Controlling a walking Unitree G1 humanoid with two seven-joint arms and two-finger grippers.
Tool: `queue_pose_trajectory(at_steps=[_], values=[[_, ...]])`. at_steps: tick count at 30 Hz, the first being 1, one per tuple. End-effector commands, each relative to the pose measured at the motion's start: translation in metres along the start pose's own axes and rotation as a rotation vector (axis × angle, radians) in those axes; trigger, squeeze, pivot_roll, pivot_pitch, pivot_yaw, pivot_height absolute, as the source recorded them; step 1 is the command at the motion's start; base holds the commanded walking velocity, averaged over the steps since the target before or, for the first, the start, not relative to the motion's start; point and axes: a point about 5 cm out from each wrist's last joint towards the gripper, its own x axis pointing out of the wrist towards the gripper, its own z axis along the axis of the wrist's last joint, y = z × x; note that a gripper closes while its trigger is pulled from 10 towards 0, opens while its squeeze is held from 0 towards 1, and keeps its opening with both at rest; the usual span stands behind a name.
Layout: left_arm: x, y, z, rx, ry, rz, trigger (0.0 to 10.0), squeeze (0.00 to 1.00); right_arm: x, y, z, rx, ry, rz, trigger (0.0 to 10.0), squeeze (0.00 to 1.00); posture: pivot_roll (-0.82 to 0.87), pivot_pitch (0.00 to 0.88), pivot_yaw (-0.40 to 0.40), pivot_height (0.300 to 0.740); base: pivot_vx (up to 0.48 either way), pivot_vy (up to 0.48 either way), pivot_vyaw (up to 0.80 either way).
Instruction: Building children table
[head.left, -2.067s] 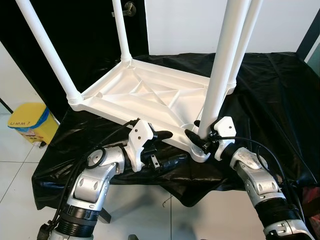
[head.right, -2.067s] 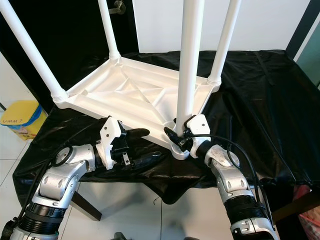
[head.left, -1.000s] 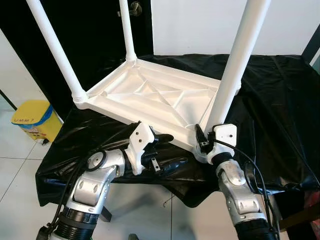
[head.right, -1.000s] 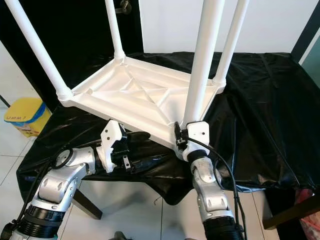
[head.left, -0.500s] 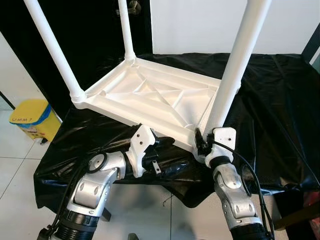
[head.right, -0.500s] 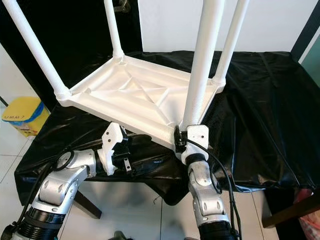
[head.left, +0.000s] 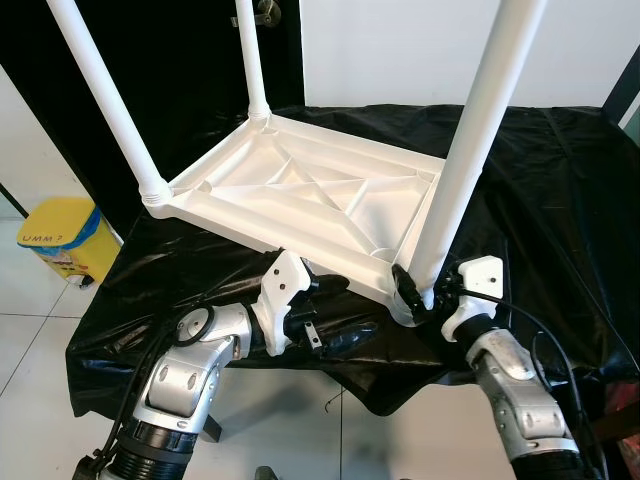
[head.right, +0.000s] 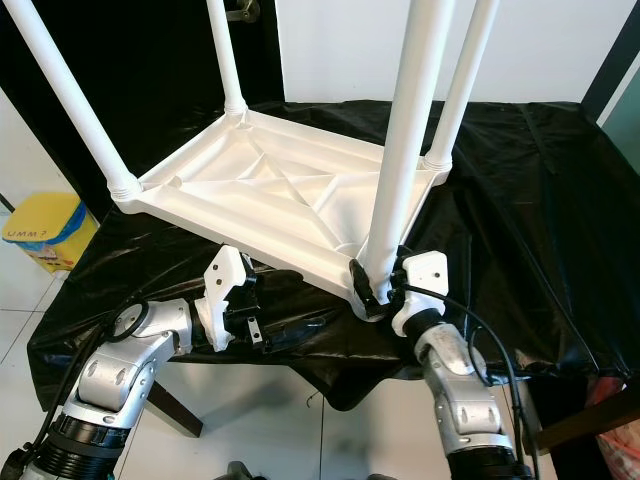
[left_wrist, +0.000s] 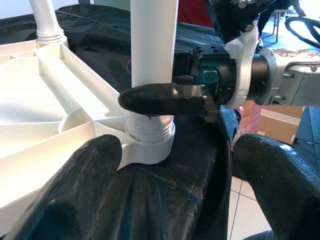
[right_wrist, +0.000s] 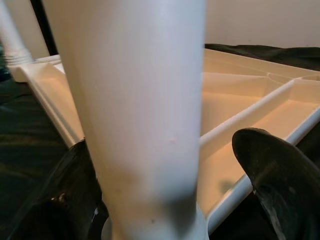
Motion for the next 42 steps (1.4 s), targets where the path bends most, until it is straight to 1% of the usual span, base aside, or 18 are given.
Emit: queue_pose_trajectory(at_steps=[1, 2, 5, 6, 7, 9, 10, 22, 23, 25, 26, 31, 33, 35, 37, 38, 39, 42], values=[[0.000, 0.005, -0.001, 0.008, 0.007, 0.061, 10.0, 0.00, 0.001, 0.000, -0.004, 0.003, 0.027, 0.064, 10.0, 0.00, -0.14, 0.010, 0.030, 0.740, 0.000, 0.000, 0.00], [0.001, 0.007, -0.001, 0.007, 0.008, 0.058, 10.0, 0.00, 0.007, -0.002, -0.004, -0.026, 0.042, 0.128, 10.0, 0.00, -0.14, 0.012, 0.039, 0.740, 0.000, 0.000, 0.00], [0.001, 0.008, -0.001, 0.009, 0.010, 0.054, 10.0, 0.00, 0.013, -0.005, -0.004, -0.042, 0.052, 0.165, 10.0, 0.00, -0.15, 0.013, 0.040, 0.740, 0.000, 0.000, 0.00], [0.001, 0.009, 0.000, 0.010, 0.011, 0.050, 10.0, 0.00, 0.020, -0.008, -0.002, -0.069, 0.055, 0.195, 8.9, 0.00, -0.15, 0.015, 0.046, 0.740, 0.000, 0.000, 0.00], [0.000, 0.010, 0.000, 0.013, 0.013, 0.047, 10.0, 0.00, 0.025, -0.011, 0.000, -0.085, 0.054, 0.214, 3.8, 0.00, -0.15, 0.016, 0.047, 0.740, 0.000, 0.000, 0.00], [0.000, 0.010, 0.000, 0.013, 0.013, 0.047, 10.0, 0.00, 0.025, -0.011, 0.000, -0.085, 0.054, 0.214, 3.8, 0.00, -0.15, 0.016, 0.047, 0.740, 0.000, 0.000, 0.00], [0.000, 0.010, 0.000, 0.016, 0.015, 0.048, 10.0, 0.00, 0.029, -0.012, 0.001, -0.099, 0.054, 0.237, 0.0, 0.00, -0.15, 0.017, 0.045, 0.740, 0.000, 0.000, 0.00], [-0.004, 0.013, 0.001, 0.021, 0.011, 0.070, 10.0, 0.00, 0.035, -0.007, 0.002, -0.107, 0.058, 0.292, 0.0, 0.00, -0.13, 0.018, 0.031, 0.740, 0.000, 0.000, 0.00], [-0.004, 0.013, 0.001, 0.022, 0.010, 0.074, 10.0, 0.00, 0.037, -0.006, 0.001, -0.104, 0.059, 0.293, 3.5, 0.00, -0.14, 0.019, 0.028, 0.740, 0.000, 0.000, 0.00], [-0.004, 0.013, 0.001, 0.022, 0.010, 0.074, 10.0, 0.00, 0.037, -0.006, 0.001, -0.104, 0.059, 0.293, 3.5, 0.00, -0.14, 0.019, 0.028, 0.740, 0.000, 0.000, 0.00], [-0.004, 0.014, 0.001, 0.023, 0.009, 0.078, 10.0, 0.00, 0.038, -0.004, 0.001, -0.099, 0.061, 0.291, 10.0, 0.00, -0.14, 0.018, 0.025, 0.740, 0.000, 0.000, 0.00], [-0.001, 0.016, 0.002, 0.025, -0.001, 0.092, 10.0, 0.00, 0.045, 0.001, 0.002, -0.103, 0.065, 0.198, 10.0, 0.00, -0.15, 0.020, 0.016, 0.740, 0.000, 0.000, 0.00], [-0.001, 0.016, 0.002, 0.025, -0.001, 0.092, 10.0, 0.00, 0.045, 0.001, 0.002, -0.103, 0.065, 0.198, 10.0, 0.00, -0.15, 0.020, 0.016, 0.740, 0.000, 0.000, 0.00], [0.000, 0.016, 0.002, 0.025, -0.006, 0.096, 10.0, 0.00, 0.047, 0.001, 0.002, -0.109, 0.072, 0.149, 10.0, 0.00, -0.16, 0.023, 0.018, 0.740, 0.000, 0.000, 0.00], [0.001, 0.016, 0.003, 0.021, -0.016, 0.099, 10.0, 0.00, 0.050, 0.005, 0.003, -0.105, 0.060, 0.055, 10.0, 0.00, -0.17, 0.028, 0.020, 0.740, 0.000, 0.000, 0.00], [0.001, 0.016, 0.003, 0.021, -0.016, 0.099, 10.0, 0.00, 0.050, 0.005, 0.003, -0.105, 0.060, 0.055, 10.0, 0.00, -0.17, 0.028, 0.020, 0.740, 0.000, 0.000, 0.00], [0.001, 0.016, 0.003, 0.019, -0.018, 0.100, 10.0, 0.00, 0.050, 0.007, 0.003, -0.086, 0.051, -0.010, 10.0, 0.00, -0.18, 0.027, 0.021, 0.740, 0.000, 0.000, 0.00], [0.000, 0.017, 0.003, 0.019, -0.019, 0.101, 10.0, 0.00, 0.050, 0.009, 0.003, -0.070, 0.045, -0.062, 10.0, 0.00, -0.18, 0.029, 0.022, 0.740, 0.000, 0.000, 0.00]])
